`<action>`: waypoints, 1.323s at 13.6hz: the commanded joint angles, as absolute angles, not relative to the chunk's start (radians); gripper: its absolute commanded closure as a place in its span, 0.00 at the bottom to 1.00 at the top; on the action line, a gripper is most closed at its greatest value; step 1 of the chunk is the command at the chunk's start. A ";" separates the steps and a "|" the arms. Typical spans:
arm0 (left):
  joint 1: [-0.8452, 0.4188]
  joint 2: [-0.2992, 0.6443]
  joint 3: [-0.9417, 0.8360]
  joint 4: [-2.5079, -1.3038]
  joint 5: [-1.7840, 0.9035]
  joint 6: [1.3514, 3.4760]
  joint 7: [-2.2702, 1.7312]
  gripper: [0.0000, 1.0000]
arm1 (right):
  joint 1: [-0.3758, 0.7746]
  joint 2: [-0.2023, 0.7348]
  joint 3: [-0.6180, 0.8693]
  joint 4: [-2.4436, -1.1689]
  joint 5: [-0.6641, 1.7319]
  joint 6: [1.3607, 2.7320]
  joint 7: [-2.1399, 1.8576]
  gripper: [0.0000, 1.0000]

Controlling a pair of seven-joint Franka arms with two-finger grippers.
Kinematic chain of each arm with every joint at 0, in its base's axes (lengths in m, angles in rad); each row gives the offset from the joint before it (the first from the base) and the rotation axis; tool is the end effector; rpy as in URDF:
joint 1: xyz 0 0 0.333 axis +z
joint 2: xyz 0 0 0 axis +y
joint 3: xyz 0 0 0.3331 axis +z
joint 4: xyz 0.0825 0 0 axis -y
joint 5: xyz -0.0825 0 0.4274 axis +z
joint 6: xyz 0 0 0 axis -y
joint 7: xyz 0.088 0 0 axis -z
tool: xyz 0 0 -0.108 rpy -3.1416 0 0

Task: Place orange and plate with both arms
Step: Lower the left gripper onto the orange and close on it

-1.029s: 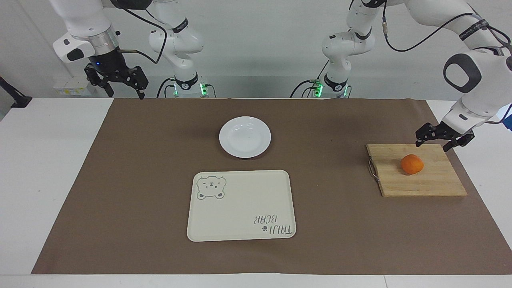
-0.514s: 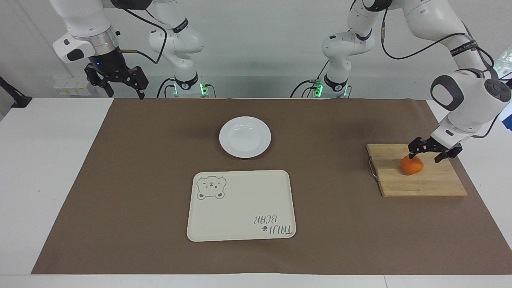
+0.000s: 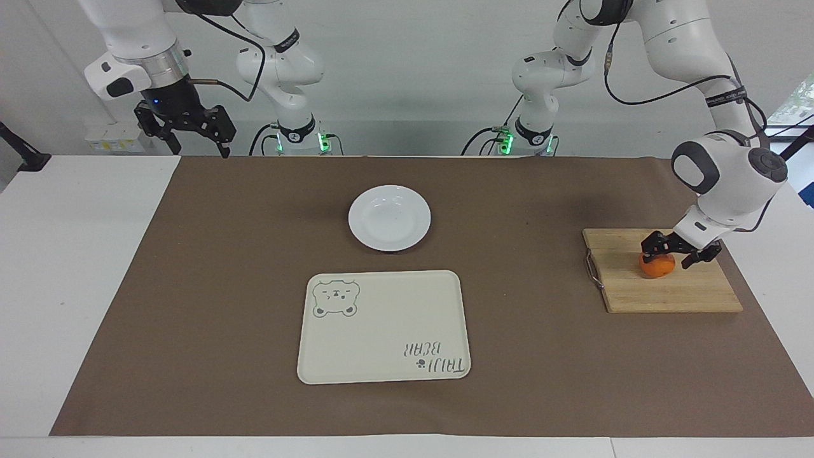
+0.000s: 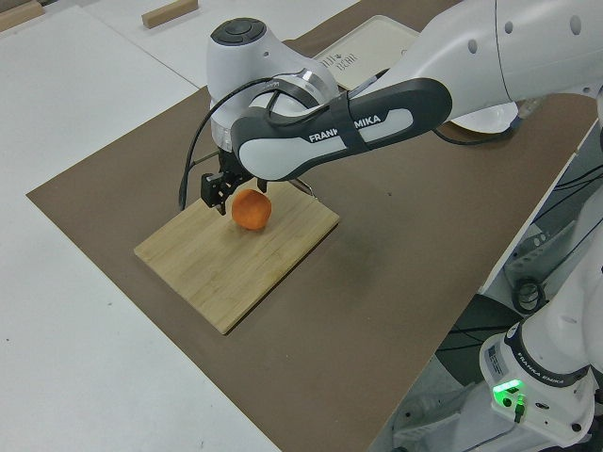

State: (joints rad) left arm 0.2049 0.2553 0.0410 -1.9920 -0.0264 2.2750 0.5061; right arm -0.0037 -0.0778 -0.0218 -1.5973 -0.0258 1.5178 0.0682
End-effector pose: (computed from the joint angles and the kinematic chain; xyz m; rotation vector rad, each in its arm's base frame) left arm 0.6209 0.1544 0.3258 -3.1168 0.3835 -0.0467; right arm 0.5665 -0.0179 0.6677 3.1140 -0.1480 -0.0019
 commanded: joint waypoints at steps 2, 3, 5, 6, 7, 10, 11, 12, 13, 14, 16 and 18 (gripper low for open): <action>0.216 0.236 0.034 -2.080 -0.038 2.356 0.515 0.33 | -0.011 -0.101 -0.021 -1.623 -0.021 1.520 0.041 0.00; 0.216 0.238 0.034 -2.072 -0.038 2.350 0.521 0.80 | -0.011 -0.101 -0.021 -1.623 -0.021 1.520 0.041 0.00; 0.213 0.238 0.034 -2.056 -0.038 2.344 0.522 0.98 | -0.012 -0.101 -0.021 -1.623 -0.021 1.522 0.041 0.00; 0.212 0.232 0.034 -2.040 -0.038 2.324 0.519 0.99 | -0.012 -0.101 -0.021 -1.623 -0.021 1.523 0.041 0.00; 0.209 0.227 0.034 -2.016 -0.040 2.281 0.515 0.99 | -0.008 -0.101 -0.021 -1.623 -0.021 1.525 0.044 0.00; 0.193 0.213 0.028 -1.916 -0.046 2.133 0.500 1.00 | -0.008 -0.101 -0.021 -1.626 -0.021 1.528 0.052 0.00; 0.192 0.193 0.023 -1.905 -0.046 2.109 0.476 1.00 | -0.008 -0.101 -0.021 -1.628 -0.021 1.525 0.051 0.00; 0.190 0.180 0.018 -1.902 -0.046 2.097 0.450 1.00 | -0.011 -0.101 -0.021 -1.632 -0.021 1.526 0.049 0.00; 0.169 0.164 0.018 -1.898 -0.046 2.082 0.440 1.00 | -0.014 -0.101 -0.021 -1.632 -0.021 1.528 0.043 0.00; 0.146 0.146 0.020 -1.904 -0.043 2.069 0.445 1.00 | -0.015 -0.101 -0.021 -1.632 -0.021 1.525 0.041 0.00; 0.094 0.124 0.021 -1.904 -0.023 2.065 0.452 1.00 | -0.015 -0.103 -0.020 -1.635 -0.014 1.522 0.038 0.00; 0.023 0.115 0.021 -1.905 0.000 2.036 0.399 1.00 | -0.021 -0.103 -0.021 -1.647 0.023 1.522 0.006 0.00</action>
